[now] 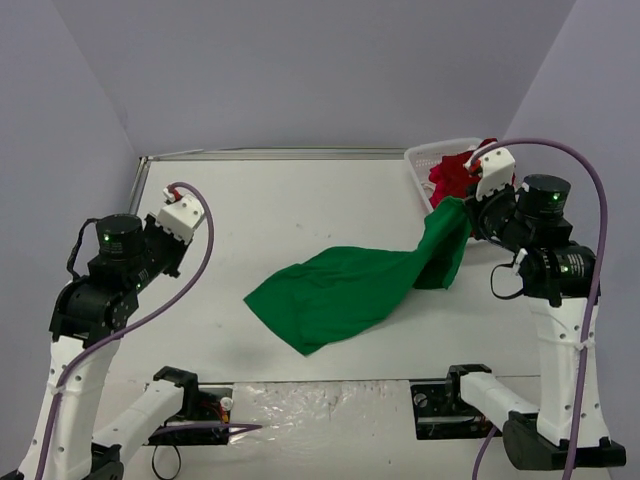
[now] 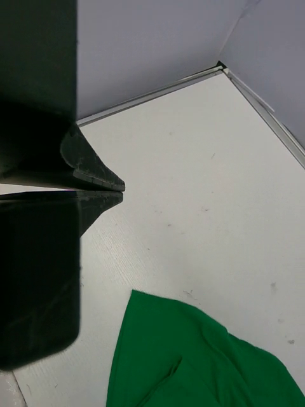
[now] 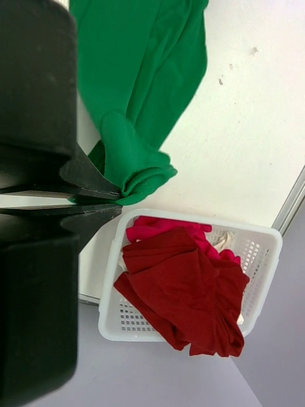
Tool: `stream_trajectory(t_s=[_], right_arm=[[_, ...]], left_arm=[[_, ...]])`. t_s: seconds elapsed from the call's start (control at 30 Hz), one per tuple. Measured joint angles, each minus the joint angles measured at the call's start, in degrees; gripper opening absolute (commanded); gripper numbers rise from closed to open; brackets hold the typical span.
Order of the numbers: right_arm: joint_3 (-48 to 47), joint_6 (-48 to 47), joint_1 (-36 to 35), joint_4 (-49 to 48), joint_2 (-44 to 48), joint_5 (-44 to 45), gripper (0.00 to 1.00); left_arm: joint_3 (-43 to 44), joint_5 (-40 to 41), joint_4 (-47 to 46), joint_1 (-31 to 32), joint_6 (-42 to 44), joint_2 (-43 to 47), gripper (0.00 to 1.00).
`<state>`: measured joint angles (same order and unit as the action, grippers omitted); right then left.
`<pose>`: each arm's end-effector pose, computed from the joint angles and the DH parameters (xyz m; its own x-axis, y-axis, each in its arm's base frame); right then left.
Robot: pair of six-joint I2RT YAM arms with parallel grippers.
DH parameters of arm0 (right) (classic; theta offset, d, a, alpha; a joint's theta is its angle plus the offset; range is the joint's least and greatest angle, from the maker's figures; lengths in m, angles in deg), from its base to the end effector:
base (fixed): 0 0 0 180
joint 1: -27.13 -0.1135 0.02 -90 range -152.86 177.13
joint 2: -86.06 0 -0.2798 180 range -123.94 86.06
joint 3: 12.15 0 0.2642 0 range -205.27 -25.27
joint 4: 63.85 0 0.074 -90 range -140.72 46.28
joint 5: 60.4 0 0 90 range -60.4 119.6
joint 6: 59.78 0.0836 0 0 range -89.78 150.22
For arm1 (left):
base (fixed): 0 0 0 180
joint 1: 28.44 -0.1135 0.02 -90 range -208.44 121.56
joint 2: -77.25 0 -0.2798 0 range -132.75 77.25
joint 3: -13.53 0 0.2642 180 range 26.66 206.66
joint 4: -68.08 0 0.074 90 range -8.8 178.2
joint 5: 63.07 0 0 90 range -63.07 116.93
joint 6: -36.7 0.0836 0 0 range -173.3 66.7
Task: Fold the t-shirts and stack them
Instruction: Flatten out the tshirt
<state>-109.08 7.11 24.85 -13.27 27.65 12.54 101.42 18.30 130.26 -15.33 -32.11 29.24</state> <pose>0.2295 0.0337 0.4842 -0.0646 -0.3781 -0.9235 -0.3806 0.8648 -0.3275 0.1729 -0.0532 0.4314 -0.2146 0.4169 -0.8832 0.4687 0.8373 0.2813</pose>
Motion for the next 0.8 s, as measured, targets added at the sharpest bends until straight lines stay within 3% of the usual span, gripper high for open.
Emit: stream_trajectory(t_s=[0.07, 0.1, 0.13, 0.3, 0.43, 0.8], right_arm=[[0.0, 0.2, 0.0, 0.4, 1.6, -0.5, 0.00], [0.0, 0.2, 0.0, 0.5, 2.4, -0.8, 0.00], [0.2, 0.2, 0.0, 0.5, 3.1, -1.0, 0.00], [3.1, 0.2, 0.0, 0.5, 4.5, -2.0, 0.00], [6.6, 0.1, 0.0, 0.5, 3.7, -2.5, 0.00], [13.3, 0.2, 0.0, -1.3, -1.1, -2.5, 0.00]], left_arm=[[0.0, 0.1, 0.0, 0.0, -0.5, 1.2, 0.03], [-0.2, 0.0, -0.1, 0.0, -0.7, 1.3, 0.12], [-0.6, -0.1, -0.4, 0.0, -0.8, 1.5, 0.33], [-7.1, -4.2, -3.7, 0.0, -1.6, 1.5, 0.44], [-11.7, -10.7, -5.0, 0.0, -1.9, -4.3, 0.46], [-9.9, -29.0, -5.8, 1.2, -1.6, -31.7, 0.41]])
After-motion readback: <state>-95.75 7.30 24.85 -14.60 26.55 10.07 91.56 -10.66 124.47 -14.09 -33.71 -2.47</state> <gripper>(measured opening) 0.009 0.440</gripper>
